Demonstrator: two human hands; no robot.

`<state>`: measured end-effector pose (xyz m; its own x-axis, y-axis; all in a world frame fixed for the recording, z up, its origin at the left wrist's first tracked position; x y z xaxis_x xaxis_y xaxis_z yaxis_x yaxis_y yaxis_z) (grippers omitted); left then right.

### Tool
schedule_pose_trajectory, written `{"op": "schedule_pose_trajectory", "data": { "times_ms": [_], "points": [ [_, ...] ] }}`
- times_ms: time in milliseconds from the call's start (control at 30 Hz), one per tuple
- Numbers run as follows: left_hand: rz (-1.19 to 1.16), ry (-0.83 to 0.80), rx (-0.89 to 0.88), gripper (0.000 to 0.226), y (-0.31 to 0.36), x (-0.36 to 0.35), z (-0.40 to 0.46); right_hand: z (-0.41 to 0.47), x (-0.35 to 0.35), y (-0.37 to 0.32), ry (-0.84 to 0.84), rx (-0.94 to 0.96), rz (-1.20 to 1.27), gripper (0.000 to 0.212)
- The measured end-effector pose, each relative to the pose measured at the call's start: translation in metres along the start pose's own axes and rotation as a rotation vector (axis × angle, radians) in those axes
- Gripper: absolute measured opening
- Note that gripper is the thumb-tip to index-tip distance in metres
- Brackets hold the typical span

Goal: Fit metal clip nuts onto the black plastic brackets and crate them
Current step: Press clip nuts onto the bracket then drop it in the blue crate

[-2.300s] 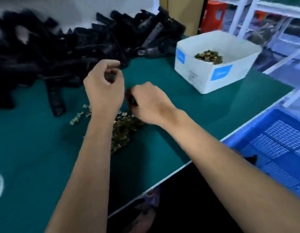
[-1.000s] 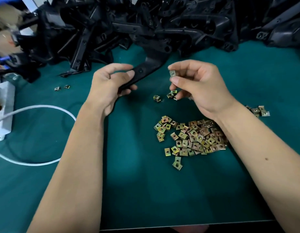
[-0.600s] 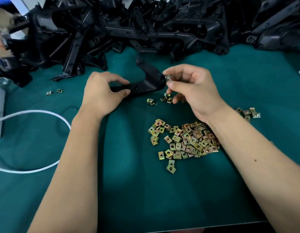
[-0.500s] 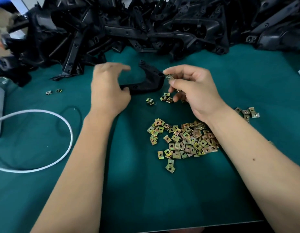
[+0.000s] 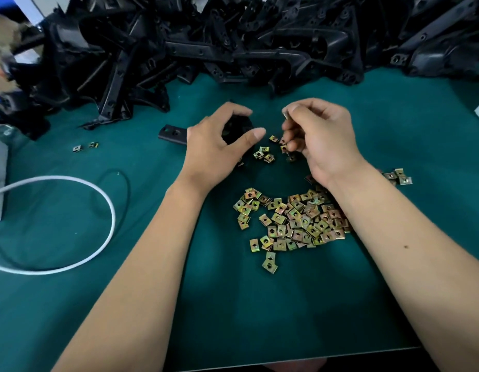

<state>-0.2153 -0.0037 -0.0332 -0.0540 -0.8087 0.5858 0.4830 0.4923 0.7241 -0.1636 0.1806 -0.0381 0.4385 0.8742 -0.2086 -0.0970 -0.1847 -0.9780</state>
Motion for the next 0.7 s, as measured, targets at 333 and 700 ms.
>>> {"op": "schedule_pose_trajectory", "data": {
  "times_ms": [333, 700],
  "points": [
    [-0.069, 0.019, -0.098, 0.061, 0.0, 0.008, -0.002, -0.004, -0.009, 0.003, -0.144, -0.086, 0.042, 0.006],
    [-0.088, 0.047, -0.067, 0.057, -0.003, 0.016, -0.002, -0.005, -0.009, 0.005, -0.191, -0.058, -0.112, 0.021]
  ]
}}
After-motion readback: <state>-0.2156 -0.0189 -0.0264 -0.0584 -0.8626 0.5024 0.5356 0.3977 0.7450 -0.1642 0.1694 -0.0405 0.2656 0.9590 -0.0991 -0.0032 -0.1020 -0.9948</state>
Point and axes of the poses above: each hand's wrist, its own z-axis towards the middle knuckle, its own x-axis out of the back of the hand, y = z × x, the point moved 5 cm from there along z, towards the middle knuckle, and after that the axes turned 3 degrees about y, right-handed, at the moved point
